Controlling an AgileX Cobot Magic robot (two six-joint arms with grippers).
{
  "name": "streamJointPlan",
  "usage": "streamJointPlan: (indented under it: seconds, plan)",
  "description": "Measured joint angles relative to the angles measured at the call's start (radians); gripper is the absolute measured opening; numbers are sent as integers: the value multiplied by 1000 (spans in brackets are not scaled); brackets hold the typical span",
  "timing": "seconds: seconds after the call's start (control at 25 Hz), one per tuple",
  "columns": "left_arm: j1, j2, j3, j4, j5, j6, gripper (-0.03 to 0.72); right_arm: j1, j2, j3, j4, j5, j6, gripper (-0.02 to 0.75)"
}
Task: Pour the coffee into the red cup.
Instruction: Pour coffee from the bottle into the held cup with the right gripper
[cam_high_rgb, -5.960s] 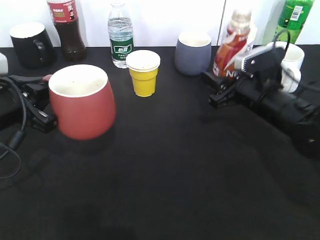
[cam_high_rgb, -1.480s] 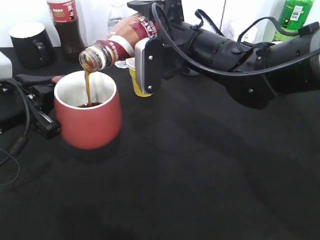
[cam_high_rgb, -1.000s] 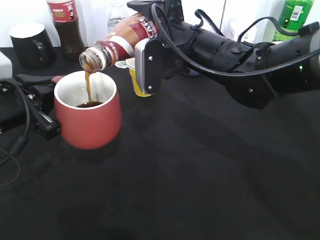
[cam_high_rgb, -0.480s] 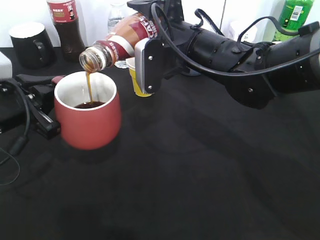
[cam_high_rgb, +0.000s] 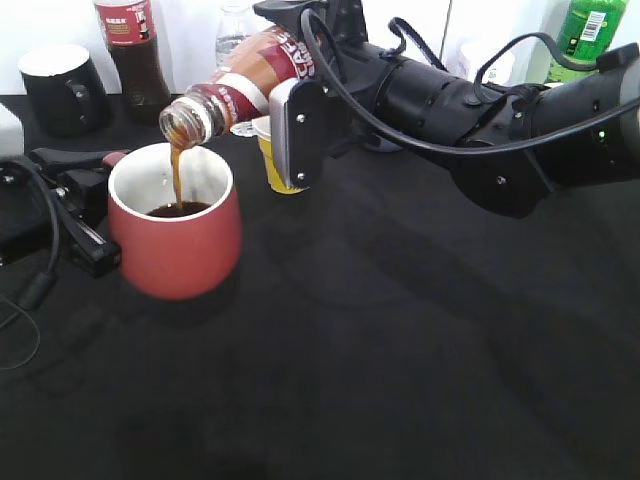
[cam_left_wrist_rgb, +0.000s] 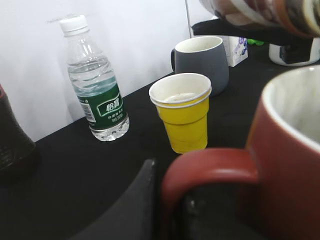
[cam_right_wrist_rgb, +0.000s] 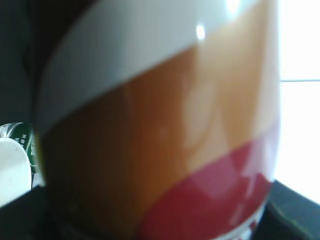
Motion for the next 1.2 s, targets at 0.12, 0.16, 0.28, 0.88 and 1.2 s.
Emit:
streamJointPlan:
  seconds: [0.12, 0.16, 0.28, 0.88, 1.2]
  plan:
    - [0, 0, 0, 0, 0, 0, 64, 0, 0, 0, 0, 0, -1, 534]
    - [0, 0, 0, 0, 0, 0, 64, 0, 0, 0, 0, 0, -1, 534]
    - [0, 0, 0, 0, 0, 0, 65, 0, 0, 0, 0, 0, -1, 534]
    - [0, 0, 0, 0, 0, 0, 71, 0, 0, 0, -1, 0, -17, 534]
    - [0, 0, 0, 0, 2, 0, 72, 0, 0, 0, -3, 0, -49, 534]
